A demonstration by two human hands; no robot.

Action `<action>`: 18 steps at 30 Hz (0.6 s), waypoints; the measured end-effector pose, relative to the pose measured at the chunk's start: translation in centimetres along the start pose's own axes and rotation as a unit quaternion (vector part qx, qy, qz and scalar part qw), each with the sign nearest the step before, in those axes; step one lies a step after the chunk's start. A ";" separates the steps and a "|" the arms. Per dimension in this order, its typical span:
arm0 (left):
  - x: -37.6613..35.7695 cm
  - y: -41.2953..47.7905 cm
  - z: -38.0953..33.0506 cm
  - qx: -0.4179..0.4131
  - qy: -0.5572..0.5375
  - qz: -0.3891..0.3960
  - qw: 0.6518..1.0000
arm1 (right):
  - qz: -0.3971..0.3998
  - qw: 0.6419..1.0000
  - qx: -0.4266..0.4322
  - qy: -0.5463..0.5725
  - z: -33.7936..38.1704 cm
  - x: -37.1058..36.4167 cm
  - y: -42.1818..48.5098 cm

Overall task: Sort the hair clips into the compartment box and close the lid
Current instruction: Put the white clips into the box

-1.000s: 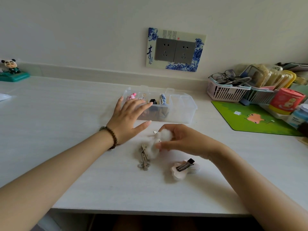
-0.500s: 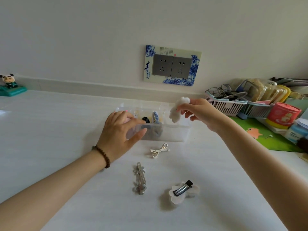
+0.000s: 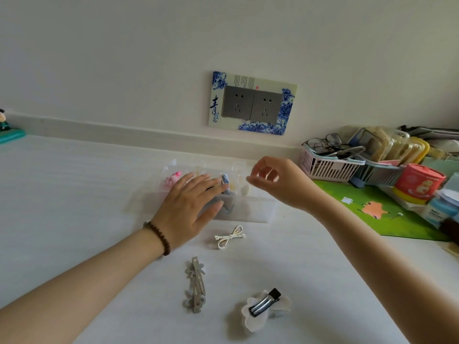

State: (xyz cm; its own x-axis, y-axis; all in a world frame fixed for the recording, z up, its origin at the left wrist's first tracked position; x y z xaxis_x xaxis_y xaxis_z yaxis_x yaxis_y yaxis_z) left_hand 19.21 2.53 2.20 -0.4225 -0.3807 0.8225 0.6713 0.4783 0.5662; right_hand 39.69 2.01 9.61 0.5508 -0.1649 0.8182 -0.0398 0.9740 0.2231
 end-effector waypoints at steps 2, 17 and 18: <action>0.0 0.0 -0.1 0.002 -0.002 -0.007 1.000 | 0.164 0.982 0.038 0.090 -0.4 0.0 -3.2; 0.2 0.0 -0.5 0.001 -0.001 -0.022 1.000 | 0.267 0.961 0.053 0.042 -2.8 -3.2 -11.9; 0.2 0.0 -0.5 0.001 -0.001 -0.023 1.000 | 0.250 0.966 0.056 0.038 -2.8 -3.2 -11.7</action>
State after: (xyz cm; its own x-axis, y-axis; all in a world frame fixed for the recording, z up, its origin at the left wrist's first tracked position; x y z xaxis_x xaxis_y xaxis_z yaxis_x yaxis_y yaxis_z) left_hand 19.45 2.05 2.38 -0.4543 -0.4014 0.7953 0.6493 0.4621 0.6041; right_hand 40.70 -8.44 2.86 0.4986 0.3384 0.7981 -0.4044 0.9051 -0.1312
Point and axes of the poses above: each hand's wrist, its own y-axis towards the middle knuckle, its own x-axis out of the back of the hand, z = x × y, the point moved 2 cm from there along y, towards the middle knuckle, and after that the axes turned 13 degrees about -x, right-handed, at the moved point
